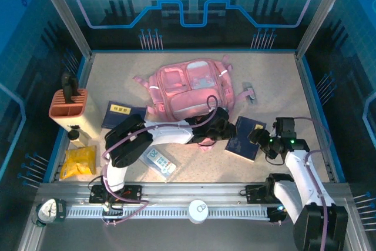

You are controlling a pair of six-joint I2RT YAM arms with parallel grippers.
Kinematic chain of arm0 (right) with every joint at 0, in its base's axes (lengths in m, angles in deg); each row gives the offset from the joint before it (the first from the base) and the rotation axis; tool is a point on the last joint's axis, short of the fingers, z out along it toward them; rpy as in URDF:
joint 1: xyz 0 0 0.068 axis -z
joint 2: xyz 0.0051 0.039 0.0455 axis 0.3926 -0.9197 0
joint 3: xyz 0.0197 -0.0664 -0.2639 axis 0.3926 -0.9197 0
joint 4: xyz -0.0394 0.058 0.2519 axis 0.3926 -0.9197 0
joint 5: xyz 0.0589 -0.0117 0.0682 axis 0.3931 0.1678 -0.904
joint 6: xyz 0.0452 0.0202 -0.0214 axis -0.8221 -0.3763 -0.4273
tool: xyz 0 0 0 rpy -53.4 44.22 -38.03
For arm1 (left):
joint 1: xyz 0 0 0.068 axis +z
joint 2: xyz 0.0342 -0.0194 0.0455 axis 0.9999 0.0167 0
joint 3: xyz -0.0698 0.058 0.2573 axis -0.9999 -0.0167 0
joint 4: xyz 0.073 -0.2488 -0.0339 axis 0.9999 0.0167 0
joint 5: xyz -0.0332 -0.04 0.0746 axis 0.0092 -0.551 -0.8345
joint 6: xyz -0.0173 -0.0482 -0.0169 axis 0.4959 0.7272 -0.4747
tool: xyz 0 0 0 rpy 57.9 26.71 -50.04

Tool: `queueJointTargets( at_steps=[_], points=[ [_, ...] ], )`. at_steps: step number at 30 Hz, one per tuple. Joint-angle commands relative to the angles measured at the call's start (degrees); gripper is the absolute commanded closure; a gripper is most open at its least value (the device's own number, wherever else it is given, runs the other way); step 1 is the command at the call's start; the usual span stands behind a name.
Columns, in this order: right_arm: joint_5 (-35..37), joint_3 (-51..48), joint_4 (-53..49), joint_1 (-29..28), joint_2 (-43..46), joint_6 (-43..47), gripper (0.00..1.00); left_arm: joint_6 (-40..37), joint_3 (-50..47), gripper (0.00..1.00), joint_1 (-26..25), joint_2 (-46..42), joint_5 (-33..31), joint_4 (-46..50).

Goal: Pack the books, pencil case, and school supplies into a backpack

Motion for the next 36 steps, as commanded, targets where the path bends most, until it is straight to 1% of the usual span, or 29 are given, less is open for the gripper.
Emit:
queueJointTargets(
  at_steps=[1,4,10,13,16,19,28,36],
  points=[
    [0.32,-1.44,-1.38,0.60,-2.49,1.85,0.27,-1.20,2.43,0.74,-0.07,3.72,3.54,1.56],
    [-2.35,-2.30,0.99,0.55,-4.20,2.02,0.28,-1.40,4.32,0.74,-0.05,5.61,5.68,2.35],
    [-5.25,-1.33,2.49,0.62,-8.22,3.73,0.34,-2.69,7.00,0.75,0.04,8.05,6.16,5.67],
    [-6.23,-0.88,2.41,0.58,-8.14,4.26,0.36,-3.06,7.29,0.75,0.04,8.73,5.60,6.50],
    [-6.90,-0.16,1.96,0.72,-7.81,5.42,0.41,-3.78,8.05,0.76,0.13,9.78,5.04,8.59],
    [-9.02,0.38,2.13,0.78,-7.43,5.98,0.43,-4.05,8.52,0.77,0.19,10.41,4.63,9.79],
    [-8.62,2.42,-1.71,0.89,-4.02,7.01,0.51,-4.57,8.52,0.78,0.13,10.84,3.86,11.10],
    [-8.06,3.32,-3.21,1.25,-3.21,8.17,0.66,-4.68,8.34,0.78,0.13,10.98,3.98,11.11]
  ],
)
